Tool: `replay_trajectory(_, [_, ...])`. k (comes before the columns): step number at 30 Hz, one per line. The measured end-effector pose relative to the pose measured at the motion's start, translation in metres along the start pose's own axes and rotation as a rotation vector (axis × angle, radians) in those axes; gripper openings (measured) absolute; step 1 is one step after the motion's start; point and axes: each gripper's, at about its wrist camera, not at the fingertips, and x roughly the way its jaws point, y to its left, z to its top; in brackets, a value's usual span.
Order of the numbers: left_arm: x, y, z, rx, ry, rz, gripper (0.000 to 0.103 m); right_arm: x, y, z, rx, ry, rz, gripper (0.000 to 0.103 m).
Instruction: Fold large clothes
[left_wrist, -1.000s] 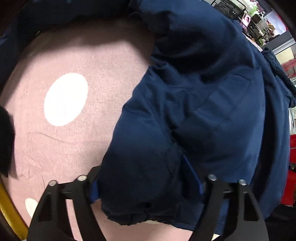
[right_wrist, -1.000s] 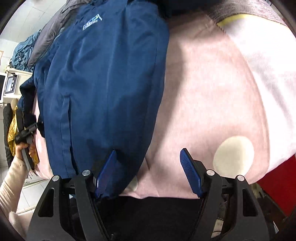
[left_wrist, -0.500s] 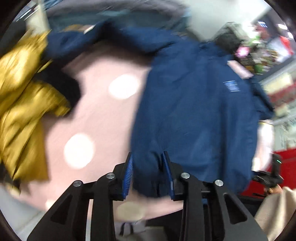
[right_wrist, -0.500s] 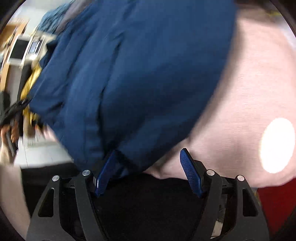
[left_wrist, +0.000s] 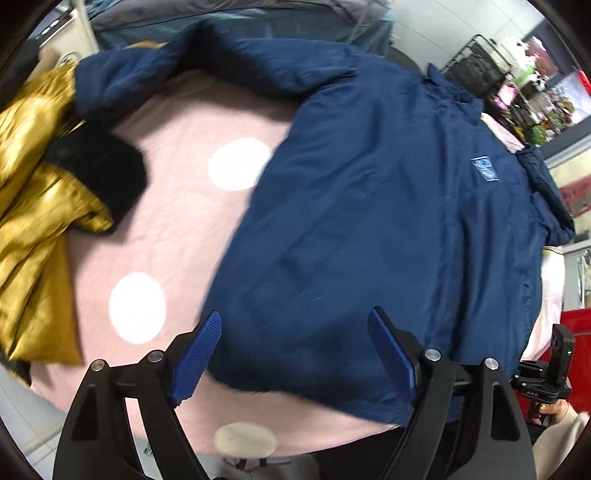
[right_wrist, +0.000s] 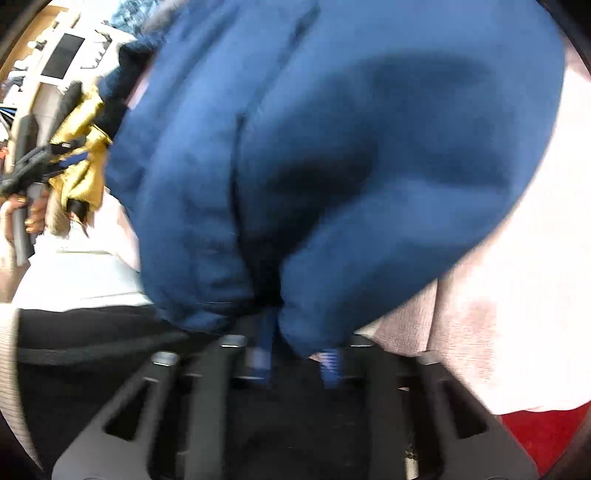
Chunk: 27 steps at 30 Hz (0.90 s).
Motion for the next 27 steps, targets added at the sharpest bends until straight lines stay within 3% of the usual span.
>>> replay_trajectory(4, [-0.005,-0.037,0.007,0.1,-0.043,0.01,0.083,-0.056,0.012,-0.006,0.006,-0.025,0.075,0.011])
replay_trajectory(8, [-0.002,-0.073,0.006,0.2,-0.067,0.03,0.09,-0.113,0.005,-0.029,-0.006,0.015,-0.021,0.01])
replay_trajectory(11, [0.017,-0.098,0.0,0.261,-0.038,0.03,0.091,-0.121,-0.012,-0.03,0.049,0.039,-0.061,0.011])
replay_trajectory(13, [0.034,-0.116,-0.004,0.313,0.0,0.047,0.091,-0.107,-0.023,-0.026,0.123,0.069,-0.057,0.019])
replay_trajectory(15, [0.041,-0.124,-0.01,0.338,0.021,0.054,0.091,-0.088,-0.028,-0.026,0.188,0.134,-0.095,0.035])
replay_trajectory(17, [0.048,-0.126,-0.016,0.36,0.042,0.07,0.091,-0.082,-0.028,-0.029,0.213,0.163,-0.105,0.035])
replay_trajectory(19, [0.054,-0.122,-0.022,0.385,0.051,0.133,0.091,-0.089,-0.019,-0.031,0.186,0.145,-0.139,0.036])
replay_trajectory(22, [0.075,-0.094,-0.025,0.331,0.12,0.216,0.092,-0.107,-0.004,-0.018,0.116,0.068,-0.202,0.037])
replay_trajectory(24, [0.086,-0.076,-0.024,0.278,0.133,0.229,0.098,-0.115,0.008,-0.002,0.05,-0.005,-0.241,0.053])
replay_trajectory(27, [0.094,-0.063,-0.018,0.245,0.154,0.271,0.098,-0.101,0.028,0.032,-0.086,-0.064,-0.306,0.059])
